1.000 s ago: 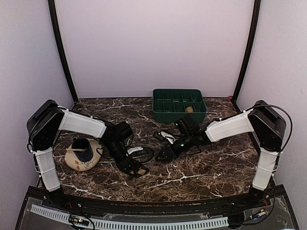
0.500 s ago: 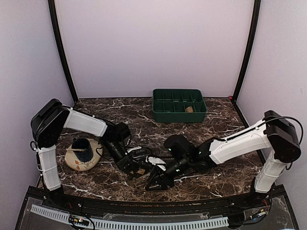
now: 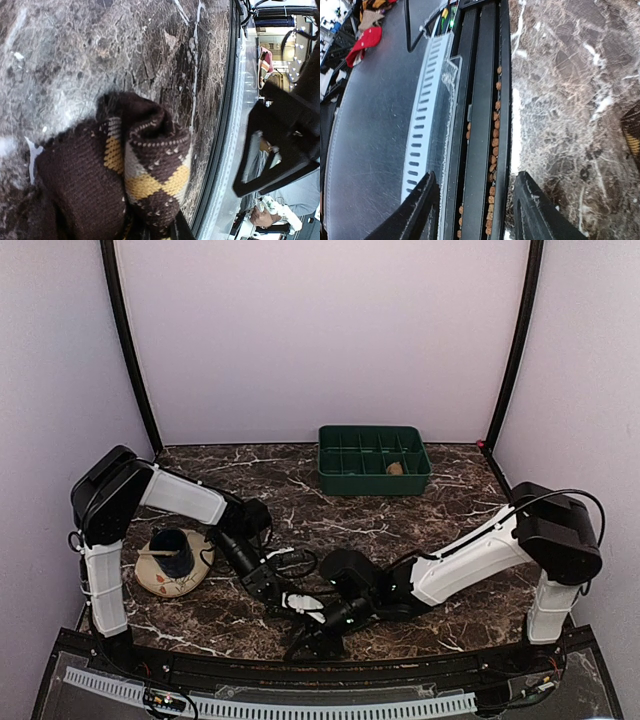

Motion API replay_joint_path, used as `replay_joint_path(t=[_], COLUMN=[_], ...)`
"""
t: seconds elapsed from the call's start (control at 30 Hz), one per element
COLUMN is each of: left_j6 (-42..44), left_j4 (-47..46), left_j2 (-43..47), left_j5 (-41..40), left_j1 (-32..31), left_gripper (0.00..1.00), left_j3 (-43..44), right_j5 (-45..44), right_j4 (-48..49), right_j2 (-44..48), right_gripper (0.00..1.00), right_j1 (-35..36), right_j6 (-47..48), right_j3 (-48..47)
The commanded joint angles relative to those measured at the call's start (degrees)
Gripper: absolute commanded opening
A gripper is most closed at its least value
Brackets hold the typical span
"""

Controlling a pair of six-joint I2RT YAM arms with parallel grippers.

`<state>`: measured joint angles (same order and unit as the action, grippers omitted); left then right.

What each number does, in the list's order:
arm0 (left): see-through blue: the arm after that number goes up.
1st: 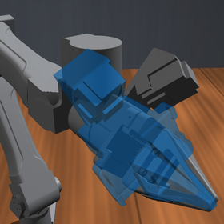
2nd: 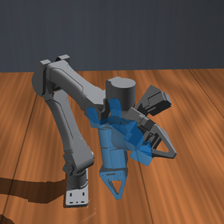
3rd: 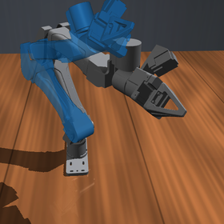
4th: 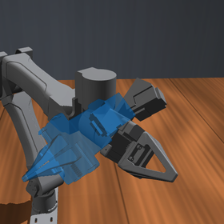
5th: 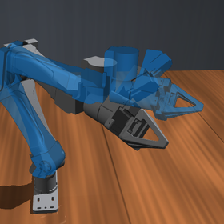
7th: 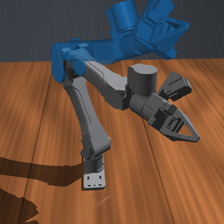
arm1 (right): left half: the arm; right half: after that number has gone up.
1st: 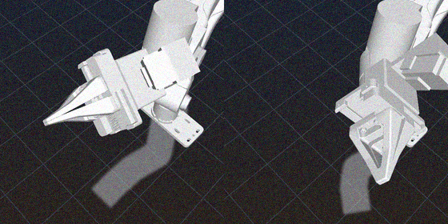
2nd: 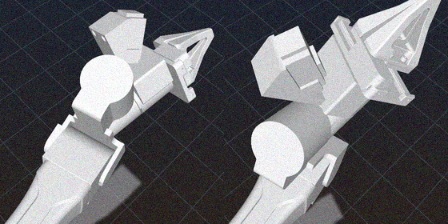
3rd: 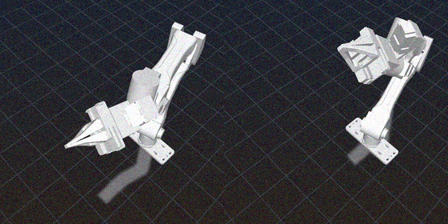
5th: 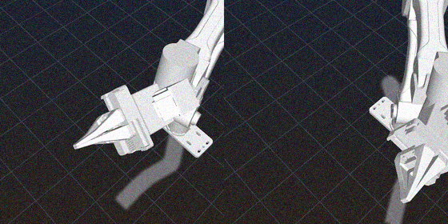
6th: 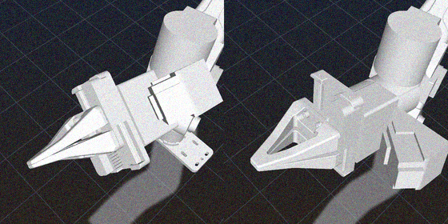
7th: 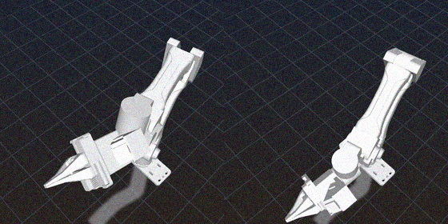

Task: Roll the socks
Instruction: Roll the sock at the center of the board.

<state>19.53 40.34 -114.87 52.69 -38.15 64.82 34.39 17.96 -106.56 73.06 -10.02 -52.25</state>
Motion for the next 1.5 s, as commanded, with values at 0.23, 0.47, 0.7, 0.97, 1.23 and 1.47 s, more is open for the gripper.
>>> replay_joint_path(t=[0.23, 0.47, 0.7, 0.97, 1.23, 1.47], left_j6=[1.7, 1.74, 1.75, 2.04, 3.46, 4.12], left_j4=[2.72, 2.99, 3.17, 3.47, 6.23, 6.92], left_j2=[-1.88, -1.99, -2.01, -2.56, -4.92, -5.31], left_j5=[-2.05, -1.91, -2.18, -2.27, -2.76, -1.62], left_j1=[0.18, 0.34, 0.53, 1.27, 2.06, 2.12], left_gripper=[0.0, 0.0, 0.0, 0.0, 0.0, 0.0], left_j3=[0.11, 0.35, 0.73, 2.48, 7.37, 7.61], right_j5=[-71.15, -75.5, -69.4, -64.77, -55.55, -52.24], right_j4=[18.33, 24.33, 15.15, 3.39, -8.1, -9.61], right_j2=[-1.59, -3.09, 1.27, 8.06, 8.05, 4.6], right_gripper=[0.54, 0.56, 0.56, 0.55, 0.55, 0.55], right_j1=[1.65, 1.66, 1.86, 2.66, 2.79, 2.76], right_j6=[4.98, 57.23, 50.96, 42.09, 37.94, 39.32], right_j3=[2.47, 4.29, 4.69, 7.84, 3.66, -0.76])
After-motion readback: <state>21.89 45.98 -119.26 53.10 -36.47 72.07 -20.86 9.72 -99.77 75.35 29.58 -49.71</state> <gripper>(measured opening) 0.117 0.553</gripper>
